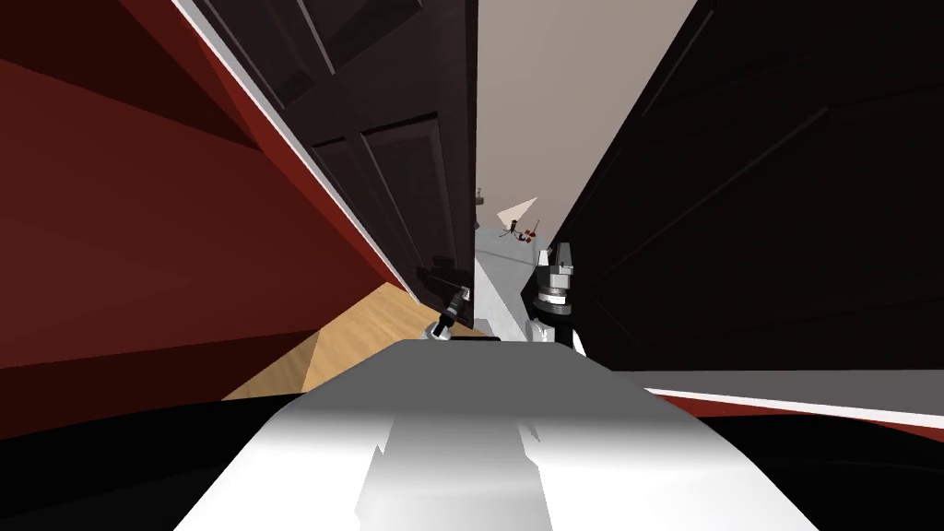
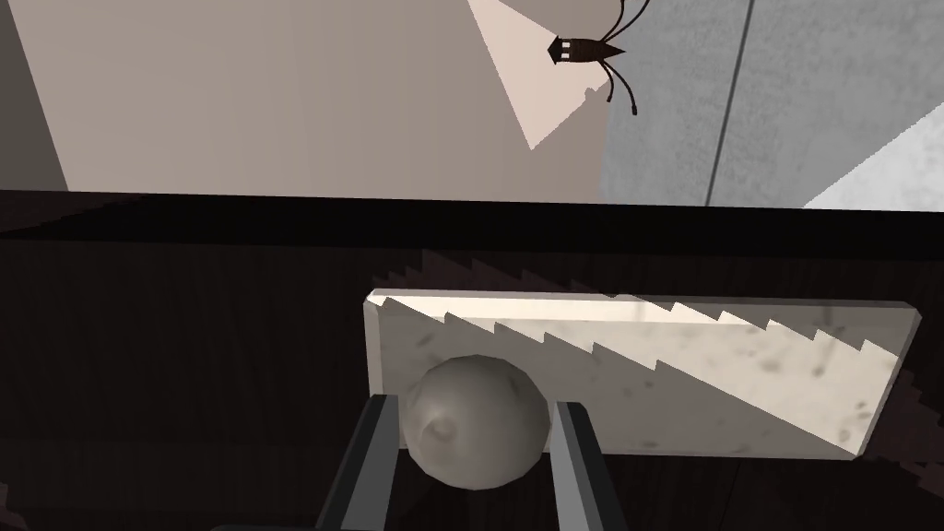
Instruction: Push the door open
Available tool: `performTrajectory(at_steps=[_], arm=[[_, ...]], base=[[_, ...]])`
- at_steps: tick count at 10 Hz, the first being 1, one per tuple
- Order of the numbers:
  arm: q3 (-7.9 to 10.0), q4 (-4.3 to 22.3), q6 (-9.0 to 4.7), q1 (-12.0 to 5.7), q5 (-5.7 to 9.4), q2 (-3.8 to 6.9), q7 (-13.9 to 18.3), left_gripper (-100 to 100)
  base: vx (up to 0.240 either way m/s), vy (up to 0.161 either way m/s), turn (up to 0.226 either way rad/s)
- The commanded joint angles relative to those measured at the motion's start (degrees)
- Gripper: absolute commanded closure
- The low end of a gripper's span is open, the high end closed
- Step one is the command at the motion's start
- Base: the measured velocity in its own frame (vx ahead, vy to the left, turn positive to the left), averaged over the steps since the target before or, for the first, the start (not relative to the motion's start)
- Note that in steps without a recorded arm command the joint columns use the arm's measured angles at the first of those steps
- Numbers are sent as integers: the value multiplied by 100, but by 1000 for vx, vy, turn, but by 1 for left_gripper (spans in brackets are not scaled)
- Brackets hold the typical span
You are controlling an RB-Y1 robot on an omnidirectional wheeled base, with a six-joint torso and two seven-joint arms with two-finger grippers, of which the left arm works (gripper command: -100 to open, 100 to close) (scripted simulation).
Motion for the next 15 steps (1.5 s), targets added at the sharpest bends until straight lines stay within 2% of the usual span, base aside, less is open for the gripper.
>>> performTrajectory(at_steps=[1,6,7,11,14,15], arm=[[100,-21,-25,-50,31,53,-25,100],[399,-17,-17,-43,105,145,-126,100],[324,39,-48,-64,91,155,-81,-100],[306,0,-44,-47,95,150,-54,-100],[284,-47,-39,-27,99,64,-21,-100],[289,-41,-38,-26,98,84,-32,-100]], base=[[142,-63,25],[180,-102,64],[-47,-84,70],[-171,25,19],[-230,6,37],[-94,-3,6]])
